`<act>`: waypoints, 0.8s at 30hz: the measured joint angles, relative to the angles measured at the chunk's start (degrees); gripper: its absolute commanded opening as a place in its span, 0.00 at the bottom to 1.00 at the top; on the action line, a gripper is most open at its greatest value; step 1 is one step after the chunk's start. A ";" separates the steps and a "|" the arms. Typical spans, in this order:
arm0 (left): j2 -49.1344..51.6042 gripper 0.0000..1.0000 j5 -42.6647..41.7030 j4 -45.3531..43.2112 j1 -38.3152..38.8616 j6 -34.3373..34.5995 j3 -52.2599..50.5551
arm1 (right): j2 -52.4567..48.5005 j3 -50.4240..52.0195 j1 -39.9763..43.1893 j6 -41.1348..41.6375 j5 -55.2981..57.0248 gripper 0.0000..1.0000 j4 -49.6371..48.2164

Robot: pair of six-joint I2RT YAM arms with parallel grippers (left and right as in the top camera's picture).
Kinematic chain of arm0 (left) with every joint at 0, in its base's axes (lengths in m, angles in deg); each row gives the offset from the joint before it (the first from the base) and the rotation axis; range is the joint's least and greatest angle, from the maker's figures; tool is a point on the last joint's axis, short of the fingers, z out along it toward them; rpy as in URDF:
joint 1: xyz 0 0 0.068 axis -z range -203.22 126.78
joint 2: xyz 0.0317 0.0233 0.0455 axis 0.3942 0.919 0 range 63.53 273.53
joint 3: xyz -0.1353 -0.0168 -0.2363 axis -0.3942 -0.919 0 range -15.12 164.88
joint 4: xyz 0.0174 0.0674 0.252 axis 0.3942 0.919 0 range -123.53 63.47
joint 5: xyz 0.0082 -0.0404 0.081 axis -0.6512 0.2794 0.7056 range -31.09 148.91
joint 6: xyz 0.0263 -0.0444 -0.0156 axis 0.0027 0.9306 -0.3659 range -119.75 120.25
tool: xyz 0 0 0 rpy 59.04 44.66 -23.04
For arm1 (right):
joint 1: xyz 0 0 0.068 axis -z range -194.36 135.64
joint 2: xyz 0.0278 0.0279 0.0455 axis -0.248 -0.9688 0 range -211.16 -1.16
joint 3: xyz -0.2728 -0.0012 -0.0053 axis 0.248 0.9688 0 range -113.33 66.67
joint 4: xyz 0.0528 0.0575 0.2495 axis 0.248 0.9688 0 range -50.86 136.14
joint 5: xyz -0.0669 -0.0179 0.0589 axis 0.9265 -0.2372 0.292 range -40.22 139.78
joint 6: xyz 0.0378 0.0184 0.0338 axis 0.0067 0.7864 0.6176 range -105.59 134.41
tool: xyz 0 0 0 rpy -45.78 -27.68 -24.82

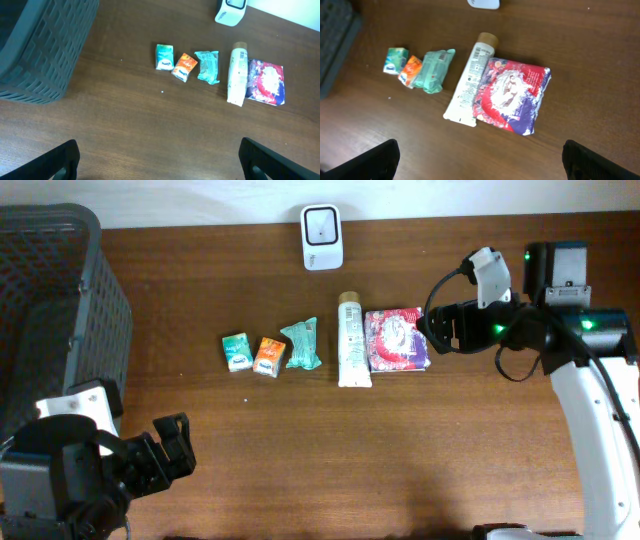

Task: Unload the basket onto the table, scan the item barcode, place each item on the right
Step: 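Reach the right gripper to the purple-red tissue pack and grasp it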

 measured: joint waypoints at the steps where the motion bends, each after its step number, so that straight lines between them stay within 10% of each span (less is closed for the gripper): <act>1: 0.00 0.99 0.00 0.00 0.00 0.02 0.00 | -0.85 0.00 0.00 -0.02 0.61 0.99 -0.50; 13: 0.00 0.99 0.00 0.00 0.00 0.00 0.00 | -14.08 -0.09 0.24 -0.02 13.81 0.99 -9.07; 24: 0.00 0.99 0.00 0.00 0.00 0.00 0.00 | -24.61 -0.09 9.62 -0.02 2.45 0.99 -11.04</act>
